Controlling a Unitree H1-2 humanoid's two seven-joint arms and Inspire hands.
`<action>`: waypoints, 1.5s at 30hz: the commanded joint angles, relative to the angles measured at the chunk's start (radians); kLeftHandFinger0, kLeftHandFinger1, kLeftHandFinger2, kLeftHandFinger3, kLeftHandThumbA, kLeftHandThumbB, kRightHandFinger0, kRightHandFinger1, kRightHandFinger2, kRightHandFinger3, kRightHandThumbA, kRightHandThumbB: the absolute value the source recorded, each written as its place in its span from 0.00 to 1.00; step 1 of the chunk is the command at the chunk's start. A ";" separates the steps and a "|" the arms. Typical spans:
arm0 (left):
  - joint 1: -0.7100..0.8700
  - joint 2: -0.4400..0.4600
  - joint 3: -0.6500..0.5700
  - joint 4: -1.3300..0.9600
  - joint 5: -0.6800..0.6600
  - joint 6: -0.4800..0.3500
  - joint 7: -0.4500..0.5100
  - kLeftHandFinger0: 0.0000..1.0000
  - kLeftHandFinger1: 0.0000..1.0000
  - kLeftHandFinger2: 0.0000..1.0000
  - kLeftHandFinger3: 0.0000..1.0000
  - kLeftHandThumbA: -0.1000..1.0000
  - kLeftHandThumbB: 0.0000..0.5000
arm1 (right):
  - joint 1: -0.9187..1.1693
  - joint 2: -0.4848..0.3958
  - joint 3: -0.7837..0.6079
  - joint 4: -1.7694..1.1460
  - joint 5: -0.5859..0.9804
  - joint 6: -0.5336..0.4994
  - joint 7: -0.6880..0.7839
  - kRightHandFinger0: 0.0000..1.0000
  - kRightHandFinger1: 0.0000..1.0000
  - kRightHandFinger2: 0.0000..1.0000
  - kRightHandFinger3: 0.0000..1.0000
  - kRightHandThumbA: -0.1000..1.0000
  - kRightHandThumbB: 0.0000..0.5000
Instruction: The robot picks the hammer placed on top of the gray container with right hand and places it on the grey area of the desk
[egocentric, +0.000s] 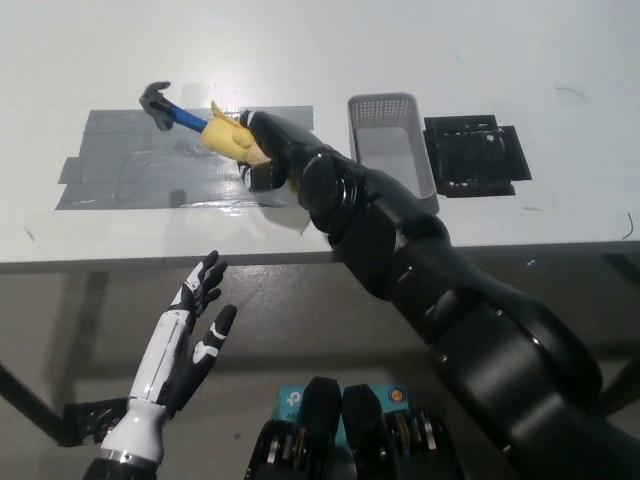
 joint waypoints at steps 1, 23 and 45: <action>-0.023 0.014 -0.009 -0.031 0.008 -0.002 -0.015 1.00 1.00 1.00 1.00 0.88 0.21 | -0.054 0.016 0.003 -0.016 0.009 -0.029 -0.064 0.00 0.44 0.83 0.79 0.00 0.26; -0.046 0.029 -0.029 -0.030 0.024 0.013 -0.022 1.00 1.00 1.00 1.00 0.87 0.21 | -0.026 -0.058 0.004 -0.011 0.034 0.006 0.041 1.00 1.00 1.00 1.00 0.45 0.43; -0.042 0.017 -0.033 -0.034 0.017 0.039 -0.023 1.00 1.00 1.00 1.00 0.86 0.24 | -0.101 -0.176 -0.119 -0.333 0.124 -0.121 0.058 1.00 1.00 1.00 1.00 1.00 0.89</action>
